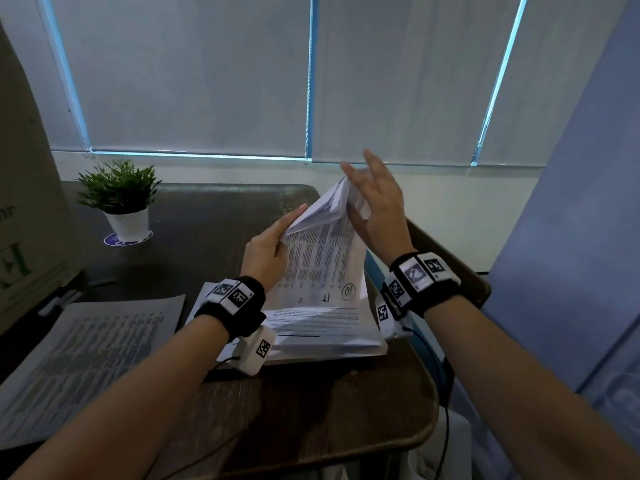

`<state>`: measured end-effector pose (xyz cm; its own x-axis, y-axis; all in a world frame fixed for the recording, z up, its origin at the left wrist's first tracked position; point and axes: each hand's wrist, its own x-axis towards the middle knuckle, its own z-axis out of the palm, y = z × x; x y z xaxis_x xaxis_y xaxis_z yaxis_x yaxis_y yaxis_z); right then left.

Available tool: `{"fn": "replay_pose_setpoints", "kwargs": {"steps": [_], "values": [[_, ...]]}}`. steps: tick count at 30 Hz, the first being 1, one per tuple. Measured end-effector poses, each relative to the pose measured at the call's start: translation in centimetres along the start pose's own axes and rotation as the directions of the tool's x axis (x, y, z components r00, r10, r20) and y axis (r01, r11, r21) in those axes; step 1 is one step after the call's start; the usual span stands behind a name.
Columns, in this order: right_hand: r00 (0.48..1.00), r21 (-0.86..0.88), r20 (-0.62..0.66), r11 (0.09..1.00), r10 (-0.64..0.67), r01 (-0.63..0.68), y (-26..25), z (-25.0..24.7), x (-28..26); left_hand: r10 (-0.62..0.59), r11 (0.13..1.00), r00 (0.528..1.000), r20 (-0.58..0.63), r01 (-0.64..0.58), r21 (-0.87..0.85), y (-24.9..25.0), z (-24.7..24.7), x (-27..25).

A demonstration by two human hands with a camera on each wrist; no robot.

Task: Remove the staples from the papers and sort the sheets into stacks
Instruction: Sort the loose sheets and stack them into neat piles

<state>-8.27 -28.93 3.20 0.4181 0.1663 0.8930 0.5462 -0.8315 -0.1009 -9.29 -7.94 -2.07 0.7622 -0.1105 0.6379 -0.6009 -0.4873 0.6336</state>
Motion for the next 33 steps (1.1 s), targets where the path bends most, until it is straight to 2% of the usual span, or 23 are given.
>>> {"fn": "replay_pose_setpoints", "kwargs": {"steps": [3,8,10,12,14,16,17,18,20,21,22,24,25,27,29,31,33], "values": [[0.999,0.022,-0.019,0.998,-0.05,0.051,0.3,-0.1,0.2,-0.025,0.996,1.0,-0.013,0.024,-0.083,-0.1,-0.2,0.1],[0.98,-0.041,-0.111,0.986,-0.168,0.164,0.5,-0.3,0.7,-0.127,0.955,0.992,-0.016,0.118,-0.271,0.3,-0.4,0.4],[0.986,-0.041,-0.009,0.986,-0.164,0.163,-0.2,-1.4,1.3,-0.203,0.921,0.979,0.023,0.199,-0.335,0.3,-0.6,0.7],[0.97,-0.101,0.228,0.989,-0.079,0.105,-0.5,-2.7,2.2,-0.267,0.887,0.962,0.059,0.27,-0.375,0.3,-1.0,0.7],[0.901,-0.141,0.417,0.988,0.122,-0.068,0.0,-4.1,3.2,-0.318,0.848,0.941,0.12,0.338,-0.409,0.2,-1.6,0.5],[0.789,-0.04,0.541,0.946,0.29,-0.321,1.4,-5.2,3.6,-0.353,0.81,0.919,0.177,0.395,-0.434,-0.5,-2.0,0.4],[0.73,0.051,0.583,0.88,0.357,-0.472,2.1,-5.4,3.5,-0.376,0.79,0.906,0.195,0.423,-0.444,-1.0,-2.2,0.3],[0.662,0.144,0.622,0.77,0.418,-0.621,2.7,-5.6,3.2,-0.406,0.761,0.89,0.208,0.456,-0.462,-1.7,-2.4,0.2],[0.513,0.263,0.719,0.5,0.469,-0.825,3.4,-4.9,1.7,-0.468,0.699,0.852,0.234,0.519,-0.492,-3.2,-2.3,0.2],[0.451,0.248,0.767,0.437,0.457,-0.865,3.5,-4.1,0.9,-0.49,0.683,0.837,0.246,0.543,-0.488,-3.7,-2.1,0.2],[0.381,0.192,0.817,0.418,0.433,-0.888,3.4,-3.0,-0.3,-0.507,0.675,0.823,0.257,0.565,-0.475,-4.5,-1.8,0.0],[0.267,0.053,0.88,0.478,0.392,-0.877,3.1,-0.5,-2.6,-0.557,0.627,0.772,0.306,0.632,-0.456,-5.6,-1.1,0.2],[0.253,0.023,0.88,0.495,0.403,-0.869,3.1,0.7,-3.7,-0.597,0.581,0.728,0.338,0.682,-0.444,-6.1,-0.8,0.2],[0.29,-0.001,0.819,0.507,0.495,-0.862,3.3,3.0,-5.3,-0.682,0.467,0.606,0.409,0.792,-0.395,-6.8,-0.5,-0.1],[0.288,-0.019,0.771,0.472,0.568,-0.881,3.4,4.3,-5.9,-0.735,0.408,0.517,0.44,0.854,-0.321,-7.5,-0.5,-0.5],[0.252,-0.042,0.772,0.442,0.584,-0.896,3.3,4.9,-6.1,-0.749,0.383,0.488,0.449,0.871,-0.308,-8.4,-0.4,-0.8],[0.222,-0.02,0.773,0.373,0.594,-0.927,3.8,5.4,-6.2,-0.715,0.329,0.489,0.5,0.866,-0.377,-9.4,-0.2,-1.2]]}}
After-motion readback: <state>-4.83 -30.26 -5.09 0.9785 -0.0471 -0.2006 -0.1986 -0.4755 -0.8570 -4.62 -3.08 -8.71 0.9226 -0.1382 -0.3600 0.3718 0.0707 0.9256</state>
